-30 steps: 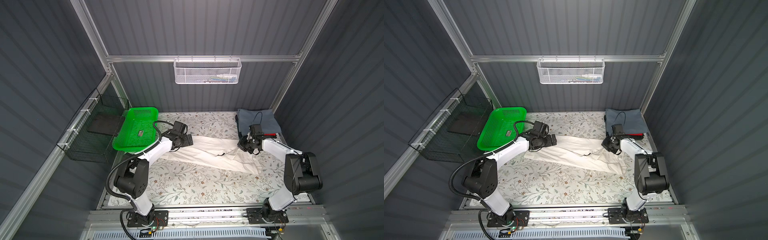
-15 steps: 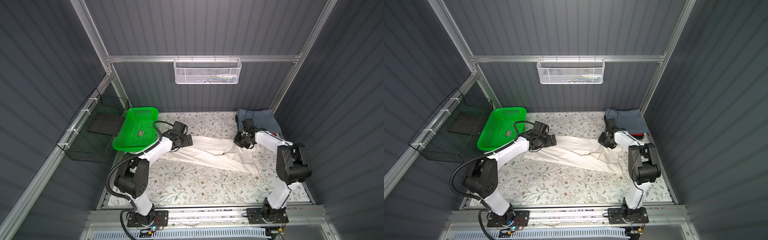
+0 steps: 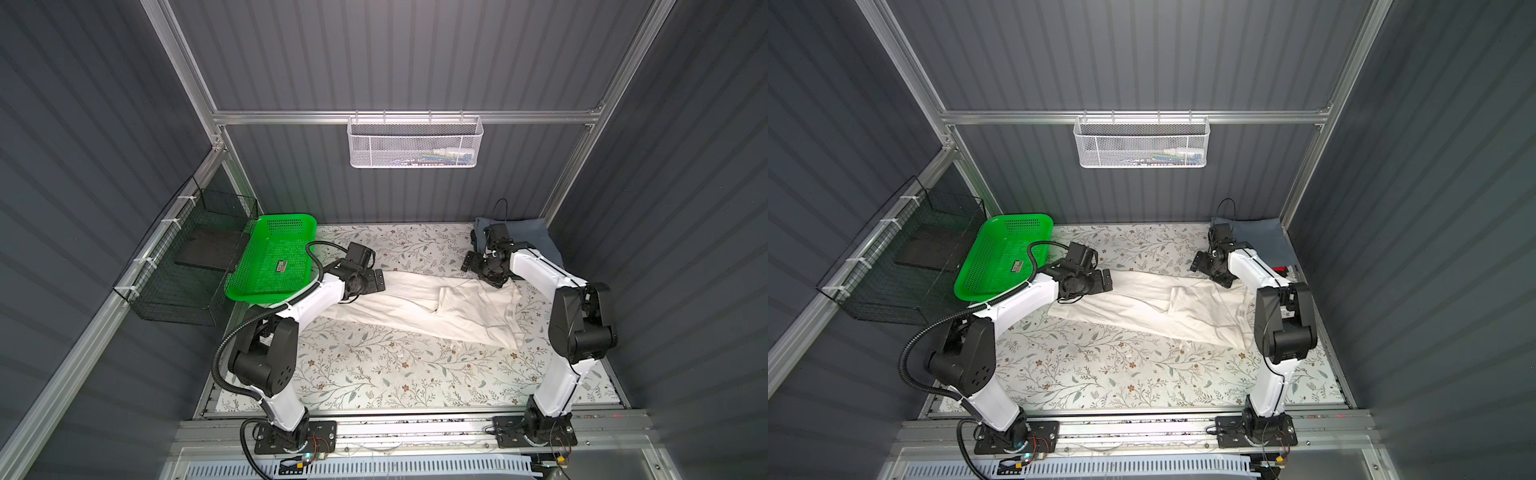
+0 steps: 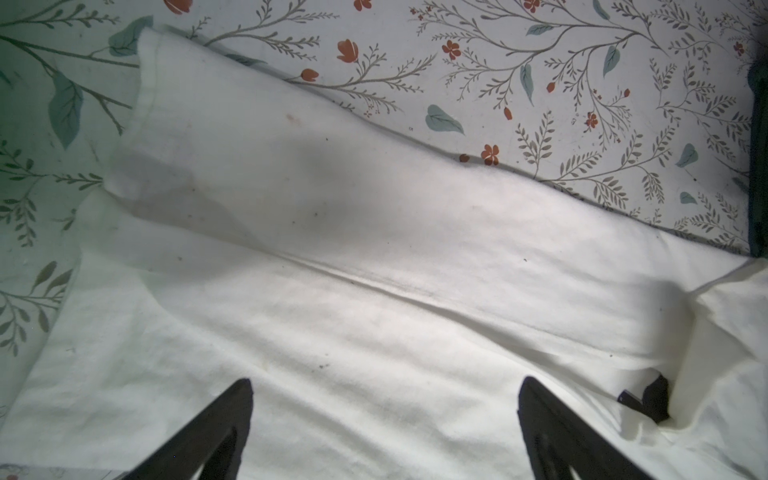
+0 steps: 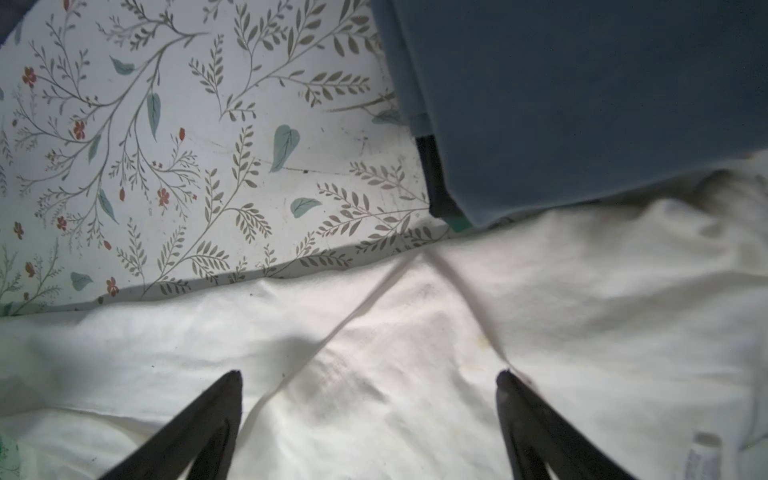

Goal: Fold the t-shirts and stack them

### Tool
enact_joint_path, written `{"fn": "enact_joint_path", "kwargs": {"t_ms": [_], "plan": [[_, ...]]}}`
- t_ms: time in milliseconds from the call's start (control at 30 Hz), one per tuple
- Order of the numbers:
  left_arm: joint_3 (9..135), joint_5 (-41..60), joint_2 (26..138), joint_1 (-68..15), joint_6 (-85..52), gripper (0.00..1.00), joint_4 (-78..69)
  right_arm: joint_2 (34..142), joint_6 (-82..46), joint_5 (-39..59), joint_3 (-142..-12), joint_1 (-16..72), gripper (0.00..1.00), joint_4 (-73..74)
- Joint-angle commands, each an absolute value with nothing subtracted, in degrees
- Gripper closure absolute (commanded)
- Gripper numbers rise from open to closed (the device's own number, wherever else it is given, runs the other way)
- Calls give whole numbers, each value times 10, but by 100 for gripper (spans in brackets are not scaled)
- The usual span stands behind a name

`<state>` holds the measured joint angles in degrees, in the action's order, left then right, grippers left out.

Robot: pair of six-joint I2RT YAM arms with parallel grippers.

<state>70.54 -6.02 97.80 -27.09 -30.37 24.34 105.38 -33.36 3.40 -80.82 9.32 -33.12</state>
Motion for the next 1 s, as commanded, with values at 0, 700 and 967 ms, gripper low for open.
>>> {"fn": "enact_joint_path", "kwargs": {"t_ms": [0,700,967], "plan": [[697,-67,971,-276,-291,0,253,998,-326,4,-781,89,1,-352],[727,-123,1057,-276,-260,0,240,787,-373,-13,-463,58,3,-339],[752,-141,1110,-272,-272,0,255,792,-403,25,-397,39,4,-279]]}}
